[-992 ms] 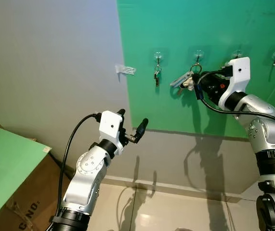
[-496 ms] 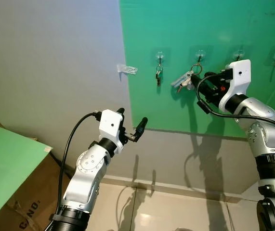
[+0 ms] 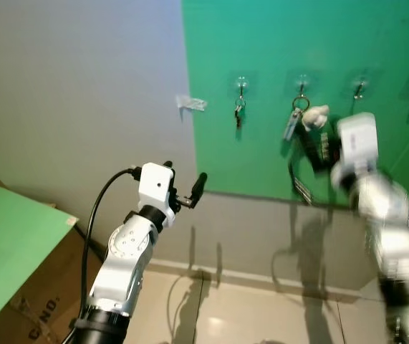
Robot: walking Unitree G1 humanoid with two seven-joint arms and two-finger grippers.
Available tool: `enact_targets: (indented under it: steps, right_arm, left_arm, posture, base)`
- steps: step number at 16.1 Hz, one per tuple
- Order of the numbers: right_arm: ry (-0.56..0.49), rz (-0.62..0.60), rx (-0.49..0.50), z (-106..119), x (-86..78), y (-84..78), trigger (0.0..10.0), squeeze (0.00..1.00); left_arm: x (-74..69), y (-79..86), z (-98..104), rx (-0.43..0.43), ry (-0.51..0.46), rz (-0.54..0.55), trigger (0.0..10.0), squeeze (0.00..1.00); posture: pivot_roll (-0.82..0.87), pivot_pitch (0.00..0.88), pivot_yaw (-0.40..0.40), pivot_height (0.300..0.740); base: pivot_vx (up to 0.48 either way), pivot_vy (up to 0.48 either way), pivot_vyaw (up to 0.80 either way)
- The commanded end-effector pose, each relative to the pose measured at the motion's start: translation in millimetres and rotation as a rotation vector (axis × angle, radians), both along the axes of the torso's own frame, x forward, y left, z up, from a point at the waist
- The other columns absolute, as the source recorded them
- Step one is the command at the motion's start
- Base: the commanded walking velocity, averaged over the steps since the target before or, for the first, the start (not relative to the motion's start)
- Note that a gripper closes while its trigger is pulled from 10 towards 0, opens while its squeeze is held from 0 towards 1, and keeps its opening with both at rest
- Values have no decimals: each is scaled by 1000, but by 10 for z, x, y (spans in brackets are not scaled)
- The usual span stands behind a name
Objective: Hang keys on a hook
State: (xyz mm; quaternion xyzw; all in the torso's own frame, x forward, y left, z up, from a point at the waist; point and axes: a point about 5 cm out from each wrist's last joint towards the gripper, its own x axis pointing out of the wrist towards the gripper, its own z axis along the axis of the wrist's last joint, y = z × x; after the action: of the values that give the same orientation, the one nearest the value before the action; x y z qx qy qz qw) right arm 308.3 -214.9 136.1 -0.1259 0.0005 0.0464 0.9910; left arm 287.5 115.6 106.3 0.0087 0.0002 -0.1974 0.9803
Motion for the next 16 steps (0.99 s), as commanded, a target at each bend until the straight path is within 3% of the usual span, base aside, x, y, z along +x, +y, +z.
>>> enact_targets:
  steps: [1, 3, 5, 8, 10, 16]
  right_arm:
    - [-20, -39, -12, -9, -39, -31, 10000, 0]
    - [-56, -53, -52, -238, -339, -33, 10000, 0]
    - [-4, -96, 67, -502, -602, -75, 10000, 0]
    - [88, -134, 132, -796, -824, -65, 10000, 0]
    - [93, -117, 149, -878, -847, 32, 10000, 0]
    - [80, -86, 105, -864, -578, 114, 10000, 0]
  left_arm:
    - [-9, 49, -29, 16, 2, 29, 10000, 0]
    - [-68, 195, -82, -19, 20, 137, 10000, 0]
    - [-208, 337, -191, 16, 29, 252, 10000, 0]
    - [-474, 320, -378, 41, 87, 218, 10000, 0]
    - [-541, 241, -405, 15, 102, 145, 10000, 0]
    - [-361, 70, -265, -32, 54, 20, 10000, 0]
  posture:
    - [-223, 0, 81, 740]
    - [-222, 0, 84, 740]
    - [-217, 0, 88, 740]
    - [-212, 0, 93, 740]
    - [-207, 0, 99, 740]
    - [-228, 0, 116, 740]
  base:
    - [0, 0, 0]
    - [0, 0, 0]
    - [0, 0, 0]
    - [0, 0, 0]
    - [0, -154, 0]
    - [0, -480, 0]
